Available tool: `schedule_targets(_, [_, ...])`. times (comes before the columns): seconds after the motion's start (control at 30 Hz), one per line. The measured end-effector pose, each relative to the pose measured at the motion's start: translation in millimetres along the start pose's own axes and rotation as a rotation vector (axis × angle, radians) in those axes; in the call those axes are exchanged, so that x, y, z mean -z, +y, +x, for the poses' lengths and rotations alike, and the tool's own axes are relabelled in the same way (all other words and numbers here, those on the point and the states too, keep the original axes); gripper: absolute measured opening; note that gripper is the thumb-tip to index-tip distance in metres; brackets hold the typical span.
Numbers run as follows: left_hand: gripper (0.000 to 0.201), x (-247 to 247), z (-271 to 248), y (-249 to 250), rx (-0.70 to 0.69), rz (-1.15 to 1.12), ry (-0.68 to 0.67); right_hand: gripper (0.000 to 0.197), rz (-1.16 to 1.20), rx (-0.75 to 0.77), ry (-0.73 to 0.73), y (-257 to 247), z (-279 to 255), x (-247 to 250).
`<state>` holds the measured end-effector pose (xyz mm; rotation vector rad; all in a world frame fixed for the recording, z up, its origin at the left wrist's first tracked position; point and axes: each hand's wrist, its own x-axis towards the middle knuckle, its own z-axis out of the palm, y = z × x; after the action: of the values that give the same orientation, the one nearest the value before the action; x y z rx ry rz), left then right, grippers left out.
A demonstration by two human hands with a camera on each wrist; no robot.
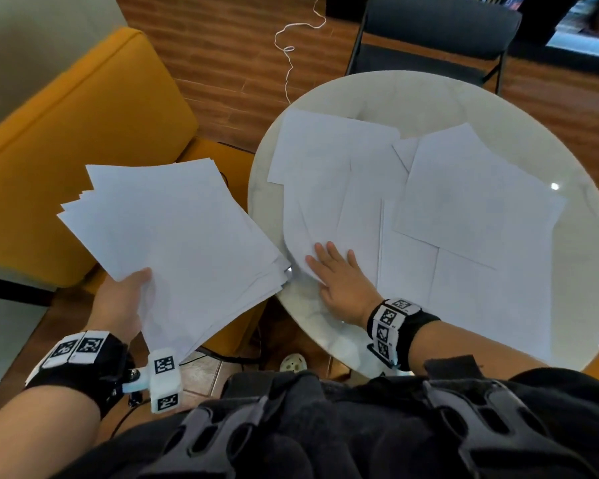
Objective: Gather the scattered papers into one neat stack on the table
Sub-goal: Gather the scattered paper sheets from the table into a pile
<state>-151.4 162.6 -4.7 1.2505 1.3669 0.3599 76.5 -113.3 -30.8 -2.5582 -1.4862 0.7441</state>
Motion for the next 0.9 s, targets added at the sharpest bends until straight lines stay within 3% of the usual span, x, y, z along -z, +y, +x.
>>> schedule_targets(0.2, [0.035,-10.4,-1.6,7.4,-0.026,0.041,-0.108,0.051,0.384,-0.206,0.142,14.6,-4.5,28.4])
schedule_targets(0.43, [0.035,-66.8,-6.8,9.6,0.099,-0.083,-0.321,0.051,0.419,-0.129,0.274,8.8,-4.3,42.1])
schedule_targets(0.63, [0.035,-113.1,-20.2,15.6,0.160,-0.089,-0.441,0.058,0.334,0.107,0.223,-18.4,-5.5,44.1])
schedule_targets(0.73, [0.033,-122.9,-24.5,19.5,0.137,-0.111,-0.422,0.061,0.261,0.237,0.128,-26.8,-1.9,39.0])
schedule_targets(0.83, [0.077,-123.1,-24.0,22.6,0.152,-0.167,-0.448,0.062,0.181,0.286,-0.030,-32.0,-1.7,36.6])
schedule_targets(0.9, [0.085,-121.6,-26.3,23.8,0.184,-0.202,-0.505,0.057,0.140,0.303,-0.107,-32.5,-2.0,34.0])
